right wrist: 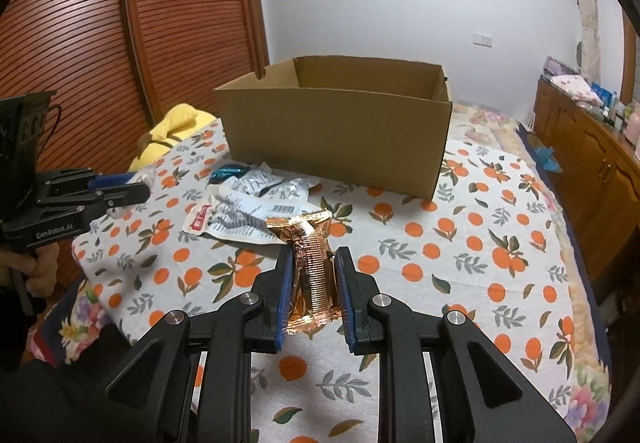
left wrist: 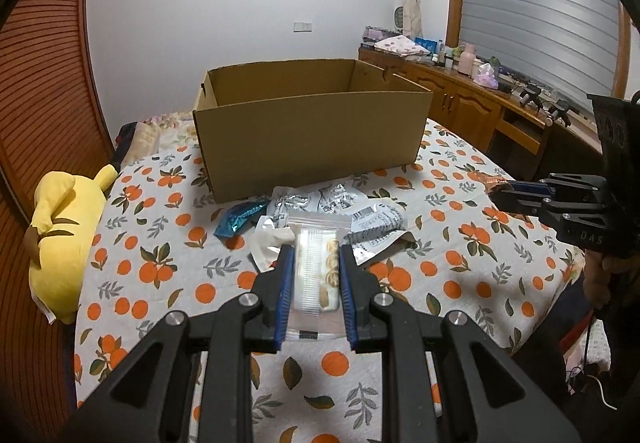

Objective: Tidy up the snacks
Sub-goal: 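Carry both snacks over the box and open both tools to drop them in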

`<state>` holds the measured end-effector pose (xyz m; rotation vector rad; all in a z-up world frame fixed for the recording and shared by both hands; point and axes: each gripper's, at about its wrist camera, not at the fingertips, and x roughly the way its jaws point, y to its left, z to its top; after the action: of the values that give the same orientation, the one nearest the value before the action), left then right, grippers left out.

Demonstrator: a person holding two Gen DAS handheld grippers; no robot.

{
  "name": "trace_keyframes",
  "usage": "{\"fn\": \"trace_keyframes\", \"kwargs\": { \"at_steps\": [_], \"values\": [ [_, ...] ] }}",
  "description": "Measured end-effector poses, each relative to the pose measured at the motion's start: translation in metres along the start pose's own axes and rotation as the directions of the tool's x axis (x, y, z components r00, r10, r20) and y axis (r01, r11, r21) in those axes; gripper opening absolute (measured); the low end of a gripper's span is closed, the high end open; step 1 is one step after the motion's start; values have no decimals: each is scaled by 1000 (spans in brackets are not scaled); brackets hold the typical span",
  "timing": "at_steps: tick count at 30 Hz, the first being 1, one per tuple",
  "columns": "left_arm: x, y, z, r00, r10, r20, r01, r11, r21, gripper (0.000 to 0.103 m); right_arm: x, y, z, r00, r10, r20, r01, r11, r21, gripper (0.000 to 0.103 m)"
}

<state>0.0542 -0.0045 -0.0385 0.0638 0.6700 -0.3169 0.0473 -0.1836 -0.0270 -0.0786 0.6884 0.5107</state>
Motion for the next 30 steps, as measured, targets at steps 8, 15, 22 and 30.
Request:
{"fn": "trace_keyframes", "kwargs": {
  "at_steps": [8,15,22,30],
  "values": [
    [2,-3,10,1000,-1,15,1,1000,15,19,-6,-1,4,1000,-5,18,5,1000,1,19],
    [16,-1,23,1000,-10,11,10,1000,15,19,-2,-7,15,1000,-7,24,7,1000,-6,19],
    [31,2,43,1000,-13,5,12,1000,21,19,9,-18,30,1000,-5,23,6,1000,-6,19],
    [46,10,79,1000,-5,9,5,1000,23,19,22,-32,60,999,10,31,-10,1000,-12,19]
  ]
}}
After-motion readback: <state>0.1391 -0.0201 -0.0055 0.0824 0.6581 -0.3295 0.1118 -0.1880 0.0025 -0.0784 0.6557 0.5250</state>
